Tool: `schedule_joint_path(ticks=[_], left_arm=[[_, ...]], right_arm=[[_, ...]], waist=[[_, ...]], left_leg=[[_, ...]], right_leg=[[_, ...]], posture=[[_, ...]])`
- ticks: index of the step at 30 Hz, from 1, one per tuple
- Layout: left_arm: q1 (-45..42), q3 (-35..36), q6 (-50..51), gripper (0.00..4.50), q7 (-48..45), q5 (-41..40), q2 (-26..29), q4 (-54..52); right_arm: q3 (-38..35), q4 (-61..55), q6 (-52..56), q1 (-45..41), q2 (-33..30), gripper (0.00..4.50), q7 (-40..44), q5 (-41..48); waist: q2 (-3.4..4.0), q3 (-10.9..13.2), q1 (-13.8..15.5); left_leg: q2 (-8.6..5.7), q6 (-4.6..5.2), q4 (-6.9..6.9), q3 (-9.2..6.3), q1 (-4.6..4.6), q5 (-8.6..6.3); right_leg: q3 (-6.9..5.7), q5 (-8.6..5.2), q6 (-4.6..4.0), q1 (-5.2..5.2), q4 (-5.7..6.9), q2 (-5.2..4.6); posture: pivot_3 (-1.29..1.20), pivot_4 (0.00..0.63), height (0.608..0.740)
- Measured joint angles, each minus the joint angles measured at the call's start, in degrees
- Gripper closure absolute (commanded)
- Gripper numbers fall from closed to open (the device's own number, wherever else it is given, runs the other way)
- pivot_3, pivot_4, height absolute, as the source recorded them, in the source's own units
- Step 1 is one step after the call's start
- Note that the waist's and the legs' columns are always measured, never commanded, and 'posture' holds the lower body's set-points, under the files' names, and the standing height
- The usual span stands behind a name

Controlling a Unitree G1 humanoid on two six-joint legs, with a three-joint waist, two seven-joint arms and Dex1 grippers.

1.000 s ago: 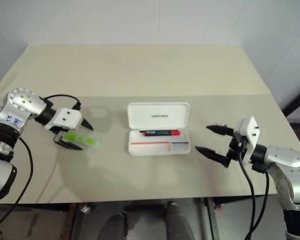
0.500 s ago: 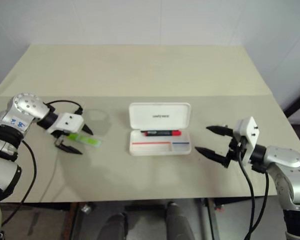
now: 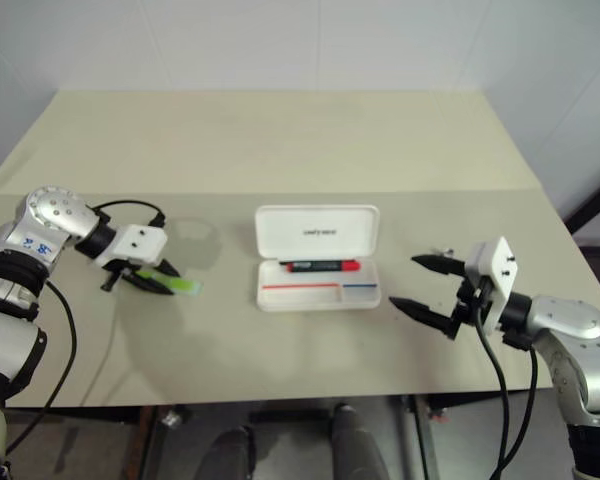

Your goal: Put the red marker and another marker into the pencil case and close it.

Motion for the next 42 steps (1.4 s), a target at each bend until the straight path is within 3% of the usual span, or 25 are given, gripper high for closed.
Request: schedule_joint_path(ticks=[7,11,21,27,34,42], left_arm=[[1.55,0.95,4.52,3.41,0.00,-6.03,-0.32,-3.41],[2.30,3.03,13.08,3.41,0.00,-16.52,-0.92,-13.91],[4.02,15.79,34.85,3.41,0.14,-26.93,-3.05,-42.56],[4.35,16.21,41.26,3.41,3.87,-22.41,-5.43,-51.97],[4.39,9.61,49.61,3.41,9.05,-12.48,-11.06,-58.60],[4.39,5.04,61.21,3.41,17.19,-4.87,-17.71,-61.42]], right_arm=[[0.00,0.14,-0.01,-0.48,-0.02,0.00,0.01,-0.02],[0.00,0.30,-0.03,-0.81,-0.10,0.00,0.11,-0.02],[-0.08,1.46,-0.08,-1.22,-0.30,0.00,0.66,-0.04],[-0.15,1.60,-0.98,-1.19,-0.29,0.00,1.43,-0.01],[-2.41,1.86,-4.27,-0.59,-0.07,0.00,6.31,2.30],[-2.81,1.92,-4.67,1.58,0.09,0.00,5.06,2.22]], waist=[[0.00,0.00,0.41],[-0.04,0.03,1.20],[-0.03,0.03,1.15],[-0.03,0.03,1.19],[-0.03,0.03,1.28],[-0.03,0.03,1.11]], left_leg=[[0.00,0.00,-0.01,0.00,-0.07,0.00],[0.00,0.00,-0.01,-0.01,-0.09,0.00],[0.00,0.00,-0.01,-0.01,-0.02,0.00],[0.00,-0.01,0.09,-0.01,-0.03,0.01],[0.00,-0.01,0.07,-0.01,-0.08,0.01],[-0.01,-0.01,0.06,-0.01,-0.05,0.01]], right_leg=[[0.00,0.00,0.02,-0.02,-0.02,-0.01],[-0.01,0.01,0.05,-0.04,-0.01,0.00],[-0.01,0.06,0.15,-0.04,0.04,0.00],[-0.01,0.03,0.09,0.01,0.01,0.00],[0.00,0.07,0.15,0.03,-0.14,0.00],[0.00,0.05,0.10,0.02,-0.14,0.00]], posture=[[0.00,0.150,0.740],[0.00,0.150,0.740],[0.00,0.150,0.740],[0.00,0.150,0.740],[0.00,0.150,0.740],[0.00,0.150,0.740]])
